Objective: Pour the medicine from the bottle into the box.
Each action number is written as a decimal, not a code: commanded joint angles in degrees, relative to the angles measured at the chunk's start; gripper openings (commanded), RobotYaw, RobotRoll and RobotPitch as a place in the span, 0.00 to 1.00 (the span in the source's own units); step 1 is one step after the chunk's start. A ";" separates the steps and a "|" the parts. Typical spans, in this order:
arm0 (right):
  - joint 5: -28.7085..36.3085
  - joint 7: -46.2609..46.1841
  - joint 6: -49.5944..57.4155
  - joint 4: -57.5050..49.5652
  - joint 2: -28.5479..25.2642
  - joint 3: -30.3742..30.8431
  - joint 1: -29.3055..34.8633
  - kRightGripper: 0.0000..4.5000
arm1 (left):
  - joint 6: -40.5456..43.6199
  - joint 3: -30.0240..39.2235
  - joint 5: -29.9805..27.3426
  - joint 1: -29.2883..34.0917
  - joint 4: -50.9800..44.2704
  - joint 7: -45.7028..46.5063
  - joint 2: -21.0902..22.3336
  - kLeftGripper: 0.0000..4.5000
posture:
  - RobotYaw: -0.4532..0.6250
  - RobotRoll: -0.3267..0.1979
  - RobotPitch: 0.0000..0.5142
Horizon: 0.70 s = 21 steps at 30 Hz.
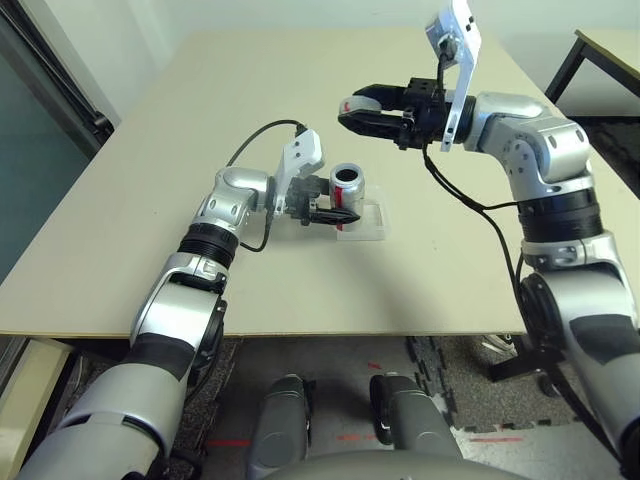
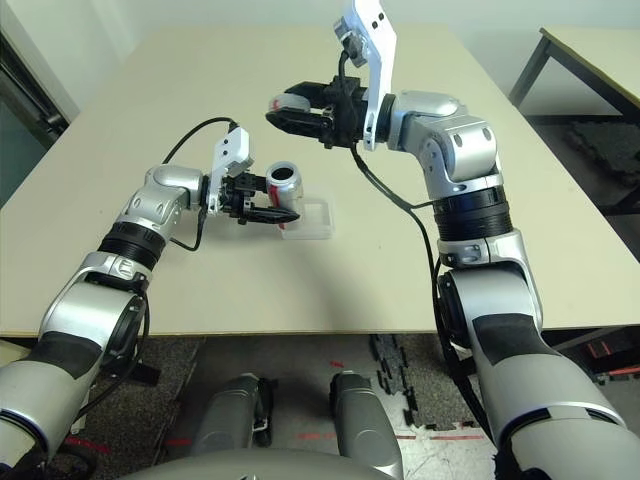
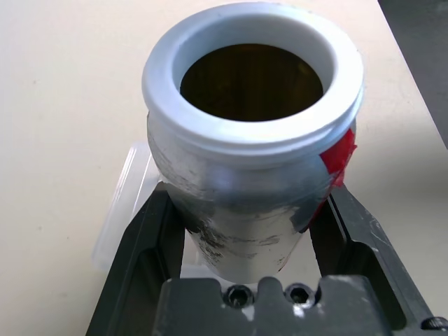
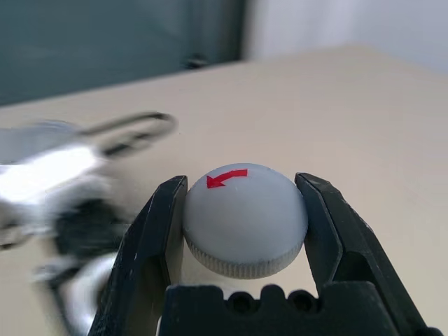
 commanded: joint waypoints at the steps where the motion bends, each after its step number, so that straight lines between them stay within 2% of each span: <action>1: -2.14 -4.90 -2.82 4.49 0.75 -1.48 -1.43 0.58 | -0.07 0.40 -0.03 -1.37 -0.73 0.18 -0.24 0.61 | 0.39 0.62 0.16; 7: -4.19 -11.54 -6.40 9.97 1.97 -2.71 0.43 0.58 | -0.24 1.47 -0.54 -2.78 -1.30 0.90 0.01 0.61 | 0.40 0.62 0.15; 17: -5.68 -20.85 -12.90 13.90 5.71 -5.07 8.83 0.58 | -0.08 3.01 -0.43 -3.95 -1.07 1.89 1.23 0.61 | 0.43 0.62 0.14; 21: -7.15 -24.15 -17.73 18.13 6.03 -5.89 10.16 0.58 | 0.01 3.65 -0.65 -4.34 -0.92 2.81 1.13 0.61 | 0.43 0.62 0.14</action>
